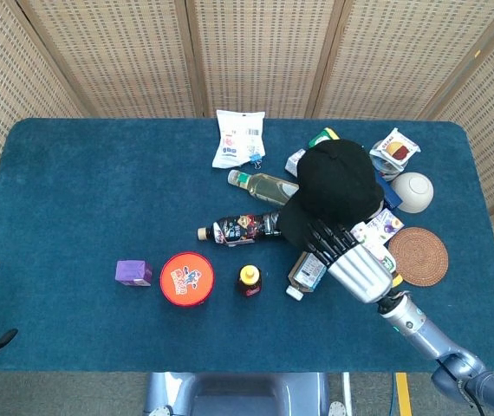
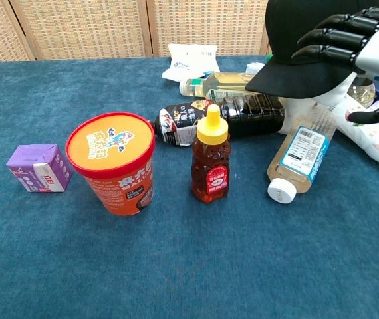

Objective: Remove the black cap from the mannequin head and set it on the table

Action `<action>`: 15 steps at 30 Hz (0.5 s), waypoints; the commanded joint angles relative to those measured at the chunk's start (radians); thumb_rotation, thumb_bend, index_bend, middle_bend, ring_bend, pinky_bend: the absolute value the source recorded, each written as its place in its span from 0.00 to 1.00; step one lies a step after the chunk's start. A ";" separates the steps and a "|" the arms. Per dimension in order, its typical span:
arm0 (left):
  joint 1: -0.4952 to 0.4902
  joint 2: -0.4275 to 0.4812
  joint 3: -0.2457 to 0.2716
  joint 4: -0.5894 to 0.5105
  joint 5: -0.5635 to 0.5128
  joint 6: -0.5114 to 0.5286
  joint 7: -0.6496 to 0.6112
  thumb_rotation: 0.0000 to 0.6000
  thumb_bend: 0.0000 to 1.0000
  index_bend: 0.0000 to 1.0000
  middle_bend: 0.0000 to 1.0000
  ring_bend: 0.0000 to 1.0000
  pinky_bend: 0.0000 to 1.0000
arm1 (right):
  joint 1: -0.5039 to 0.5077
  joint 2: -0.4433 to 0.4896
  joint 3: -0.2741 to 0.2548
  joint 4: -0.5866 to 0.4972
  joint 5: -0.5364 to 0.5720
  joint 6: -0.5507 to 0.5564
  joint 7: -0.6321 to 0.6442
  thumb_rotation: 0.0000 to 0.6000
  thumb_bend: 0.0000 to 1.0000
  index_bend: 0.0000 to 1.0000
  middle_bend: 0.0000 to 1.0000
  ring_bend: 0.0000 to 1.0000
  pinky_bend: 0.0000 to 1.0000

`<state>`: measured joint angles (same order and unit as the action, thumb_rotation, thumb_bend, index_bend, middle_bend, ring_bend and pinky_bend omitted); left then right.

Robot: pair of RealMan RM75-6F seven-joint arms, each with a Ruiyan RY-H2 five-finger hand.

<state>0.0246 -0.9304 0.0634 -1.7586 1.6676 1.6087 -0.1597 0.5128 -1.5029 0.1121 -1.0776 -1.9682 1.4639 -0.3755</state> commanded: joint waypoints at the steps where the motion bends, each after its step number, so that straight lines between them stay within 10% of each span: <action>1: -0.002 0.005 0.001 0.002 0.003 -0.002 -0.010 1.00 0.12 0.00 0.00 0.00 0.13 | 0.013 -0.013 0.004 0.012 0.015 -0.012 -0.004 1.00 0.14 0.15 0.16 0.15 0.25; 15: 0.000 0.015 0.001 0.013 0.006 0.007 -0.057 1.00 0.12 0.00 0.00 0.00 0.13 | 0.071 -0.104 0.008 0.125 0.030 0.018 -0.053 1.00 0.16 0.20 0.23 0.23 0.37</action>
<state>0.0244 -0.9156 0.0642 -1.7461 1.6735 1.6153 -0.2165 0.5792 -1.5955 0.1212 -0.9663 -1.9355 1.4671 -0.4243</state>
